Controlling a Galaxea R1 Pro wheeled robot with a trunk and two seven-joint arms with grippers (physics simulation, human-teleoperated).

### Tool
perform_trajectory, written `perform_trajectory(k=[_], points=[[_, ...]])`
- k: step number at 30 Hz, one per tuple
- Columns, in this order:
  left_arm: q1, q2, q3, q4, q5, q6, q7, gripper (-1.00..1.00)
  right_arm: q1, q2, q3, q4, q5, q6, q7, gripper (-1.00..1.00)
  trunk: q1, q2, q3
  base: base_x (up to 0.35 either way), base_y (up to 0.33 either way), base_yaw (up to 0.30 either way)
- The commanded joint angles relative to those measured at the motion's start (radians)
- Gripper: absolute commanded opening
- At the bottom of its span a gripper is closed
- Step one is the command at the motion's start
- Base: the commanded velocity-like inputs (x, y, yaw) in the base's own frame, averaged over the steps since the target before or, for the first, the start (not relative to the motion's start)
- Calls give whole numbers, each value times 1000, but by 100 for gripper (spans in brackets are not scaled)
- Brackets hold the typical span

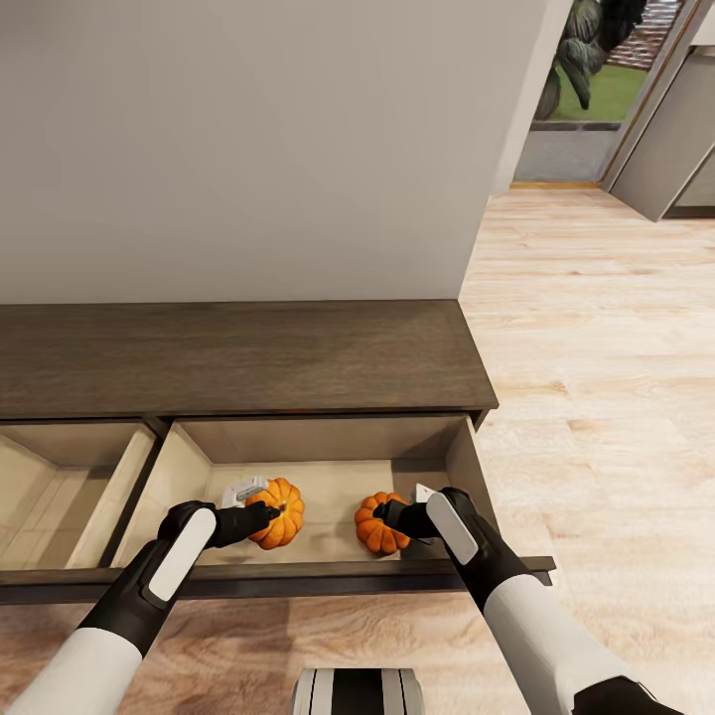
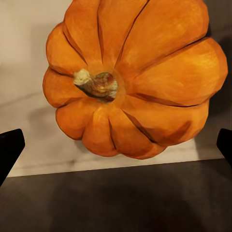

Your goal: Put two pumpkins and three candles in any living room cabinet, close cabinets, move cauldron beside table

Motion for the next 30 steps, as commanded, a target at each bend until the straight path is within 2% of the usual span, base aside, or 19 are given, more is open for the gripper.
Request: perform_trajectory(k=[1, 2, 18, 30], points=[[-1, 1, -3, -1, 10, 0, 11, -100, 0, 0, 3, -2, -10, 1, -10, 100, 0, 0, -1, 0, 0, 0], [-1, 1, -3, -1, 10, 0, 11, 100, 0, -1, 3, -2, -10, 1, -10, 100, 0, 0, -1, 0, 0, 0], [-1, 1, -2, -3, 11, -1, 12, 100, 0, -2, 3, -2, -10, 1, -10, 100, 0, 0, -1, 0, 0, 0], [-1, 1, -2, -2, 11, 0, 15, 100, 0, -2, 3, -3, -10, 1, -10, 100, -6, 2, 46, 0, 0, 0]])
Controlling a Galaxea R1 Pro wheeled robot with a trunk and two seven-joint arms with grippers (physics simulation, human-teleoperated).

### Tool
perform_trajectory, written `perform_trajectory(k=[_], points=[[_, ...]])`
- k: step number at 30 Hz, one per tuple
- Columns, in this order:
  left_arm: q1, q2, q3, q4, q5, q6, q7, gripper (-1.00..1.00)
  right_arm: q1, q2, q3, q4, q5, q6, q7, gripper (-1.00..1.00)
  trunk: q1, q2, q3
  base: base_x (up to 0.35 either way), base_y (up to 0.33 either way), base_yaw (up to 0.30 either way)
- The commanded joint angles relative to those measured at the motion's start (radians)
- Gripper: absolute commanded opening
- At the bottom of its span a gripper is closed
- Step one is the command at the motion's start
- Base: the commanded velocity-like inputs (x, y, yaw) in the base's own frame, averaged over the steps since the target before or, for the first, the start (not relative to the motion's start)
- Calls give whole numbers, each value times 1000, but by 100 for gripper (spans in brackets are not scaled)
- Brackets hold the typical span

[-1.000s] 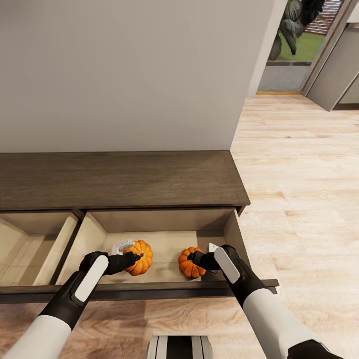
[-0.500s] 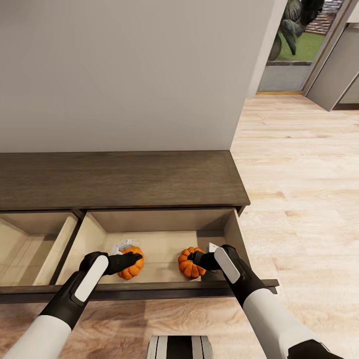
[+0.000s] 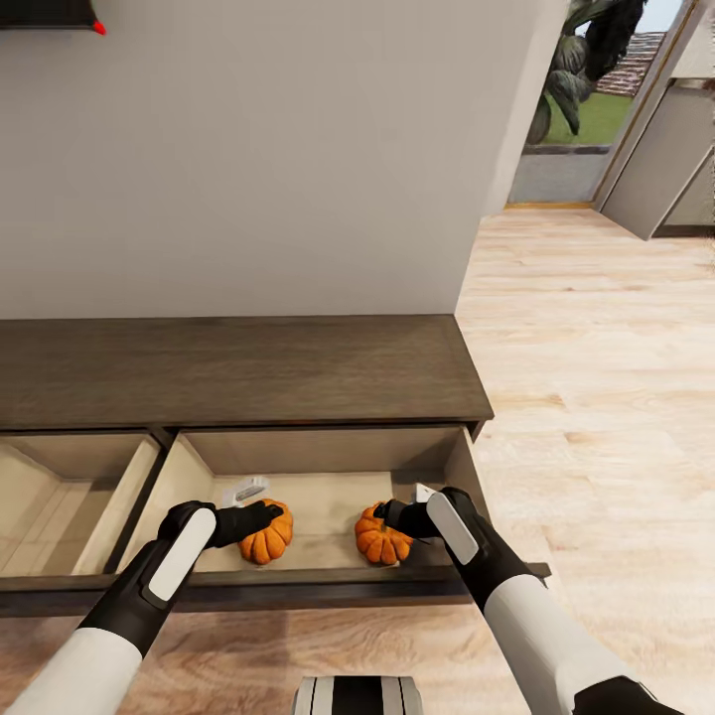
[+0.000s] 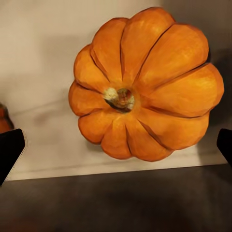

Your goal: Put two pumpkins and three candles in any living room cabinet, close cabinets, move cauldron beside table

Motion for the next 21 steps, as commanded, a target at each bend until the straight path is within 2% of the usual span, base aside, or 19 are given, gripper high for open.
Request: perform_trajectory(k=[1, 21], points=[[0, 1, -3, -1, 10, 1, 10, 100, 0, 0, 3, -1, -10, 1, -10, 100, -1, 0, 3, 0, 0, 0], [0, 0, -3, -3, 11, 7, 4, 100, 1, -3, 2, -11, -15, 6, 7, 100, -10, 5, 81, 0, 0, 0]])
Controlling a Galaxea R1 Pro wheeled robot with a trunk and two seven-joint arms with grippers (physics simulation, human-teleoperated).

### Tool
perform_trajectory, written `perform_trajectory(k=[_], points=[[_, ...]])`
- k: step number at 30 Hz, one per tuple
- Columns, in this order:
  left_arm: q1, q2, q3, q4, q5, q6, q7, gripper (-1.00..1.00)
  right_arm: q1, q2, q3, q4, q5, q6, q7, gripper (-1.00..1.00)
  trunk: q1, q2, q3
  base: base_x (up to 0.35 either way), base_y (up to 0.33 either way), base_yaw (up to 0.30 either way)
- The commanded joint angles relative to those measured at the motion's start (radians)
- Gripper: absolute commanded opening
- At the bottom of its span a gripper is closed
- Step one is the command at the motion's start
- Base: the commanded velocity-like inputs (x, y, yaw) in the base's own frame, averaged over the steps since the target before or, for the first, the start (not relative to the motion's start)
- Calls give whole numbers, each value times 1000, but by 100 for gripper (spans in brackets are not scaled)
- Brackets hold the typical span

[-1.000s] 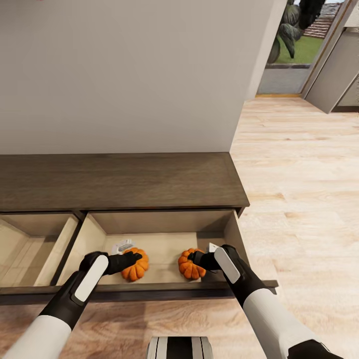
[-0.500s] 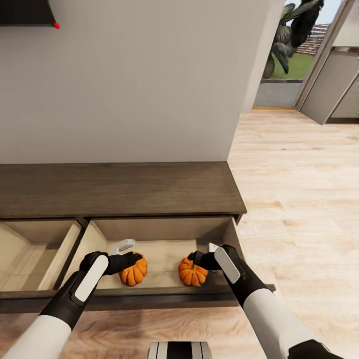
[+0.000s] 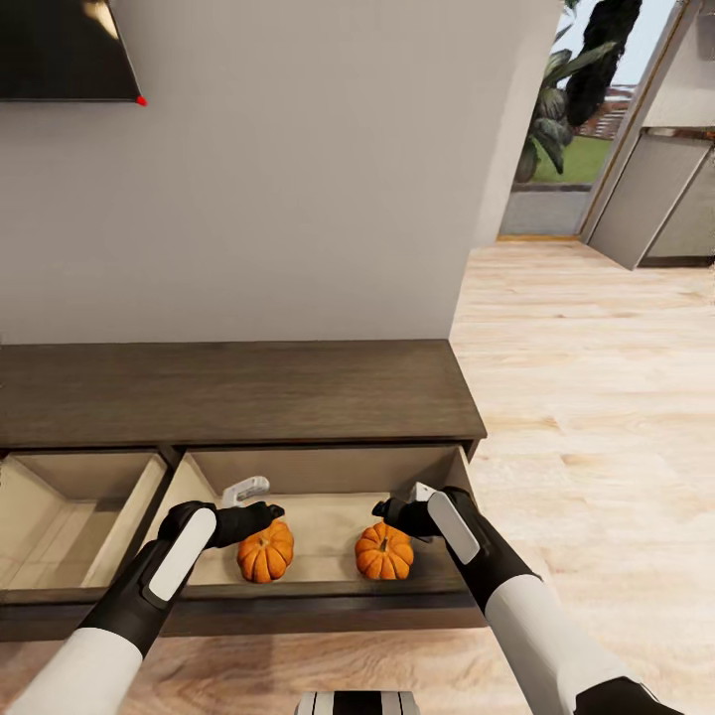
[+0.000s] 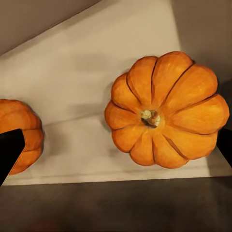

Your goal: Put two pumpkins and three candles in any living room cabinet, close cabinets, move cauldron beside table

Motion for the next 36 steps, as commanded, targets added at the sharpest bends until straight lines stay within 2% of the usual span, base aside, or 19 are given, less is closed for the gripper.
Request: perform_trajectory(k=[1, 6, 13, 17, 20, 28, 36], points=[[0, 1, -3, -2, 11, 1, 10, 100, 0, 0, 3, -2, -10, 1, -10, 100, -1, 0, 3, 0, 0, 0], [0, 1, -3, -3, 13, 3, 9, 100, 0, 0, 2, -2, -11, 1, -9, 100, -3, 1, 22, 0, 0, 0], [0, 2, -3, -4, 18, 40, 8, 100, 0, -1, 1, -2, -16, -2, -9, 100, -6, 3, 50, 0, 0, 0], [-7, 2, -3, -4, 22, 79, 7, 100, 0, -2, 0, -3, -18, 0, -9, 100, -6, 3, 50, 0, 0, 0], [-23, 2, -2, 1, 22, 103, 7, 100, 0, -2, 0, -3, -19, 0, -9, 100, -6, 3, 50, 0, 0, 0], [-75, 1, 1, 60, 26, 195, 9, 100, 0, -3, -1, -2, -20, 1, -9, 100, -10, 5, 80, 0, 0, 0], [-94, 1, 2, 90, 28, 213, 7, 100, 0, -3, -3, -3, -21, 2, -9, 100, -13, 6, 111, -31, 0, 0]])
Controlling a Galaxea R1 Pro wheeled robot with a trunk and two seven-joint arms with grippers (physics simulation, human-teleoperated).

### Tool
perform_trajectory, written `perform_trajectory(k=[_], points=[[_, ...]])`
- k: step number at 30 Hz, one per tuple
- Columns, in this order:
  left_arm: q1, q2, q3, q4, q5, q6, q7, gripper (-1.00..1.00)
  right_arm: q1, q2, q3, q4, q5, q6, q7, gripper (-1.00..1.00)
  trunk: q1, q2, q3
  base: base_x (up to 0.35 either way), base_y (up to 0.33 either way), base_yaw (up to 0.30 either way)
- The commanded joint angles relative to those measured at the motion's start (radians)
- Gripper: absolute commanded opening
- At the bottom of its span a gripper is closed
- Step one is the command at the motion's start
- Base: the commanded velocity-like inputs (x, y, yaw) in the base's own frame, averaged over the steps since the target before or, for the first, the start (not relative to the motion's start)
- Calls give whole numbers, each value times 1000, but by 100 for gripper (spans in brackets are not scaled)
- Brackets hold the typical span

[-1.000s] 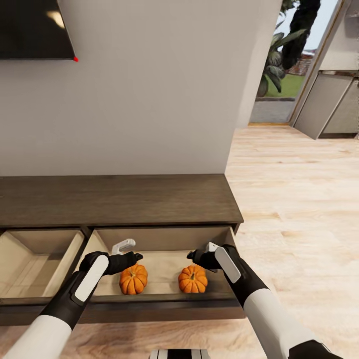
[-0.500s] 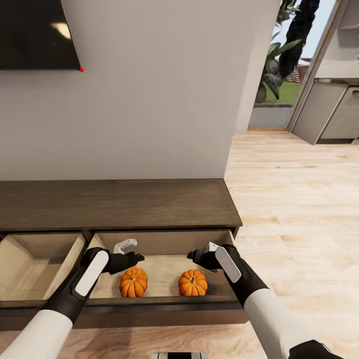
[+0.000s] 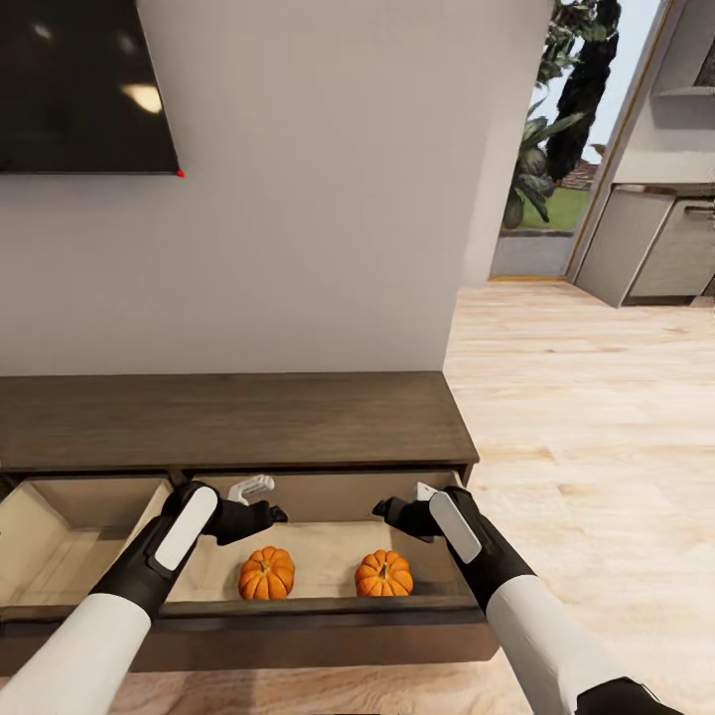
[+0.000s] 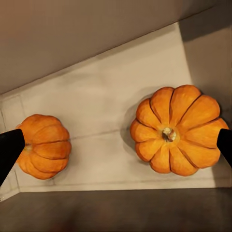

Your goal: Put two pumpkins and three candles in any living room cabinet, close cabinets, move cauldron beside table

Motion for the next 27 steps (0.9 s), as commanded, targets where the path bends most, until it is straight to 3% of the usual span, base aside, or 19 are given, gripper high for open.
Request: perform_trajectory(k=[1, 8, 18, 27], points=[[-1, 1, -3, 0, 11, 1, 10, 100, 0, 0, 2, -2, -10, 1, -10, 100, -1, 0, 3, -21, 0, 0], [-2, 2, -2, 0, 12, 2, 9, 100, 0, 0, 2, -2, -10, 0, -10, 100, -4, 2, 30, -29, 0, 0], [-2, 2, -2, -9, 9, 0, 11, 100, 0, 1, 3, -2, -10, -1, -10, 100, -8, 4, 69, -242, 0, 0], [-2, 3, -2, -13, 9, 0, 11, 100, 0, 1, 4, -2, -10, -3, -10, 100, -12, 6, 104, -50, 0, 0]])
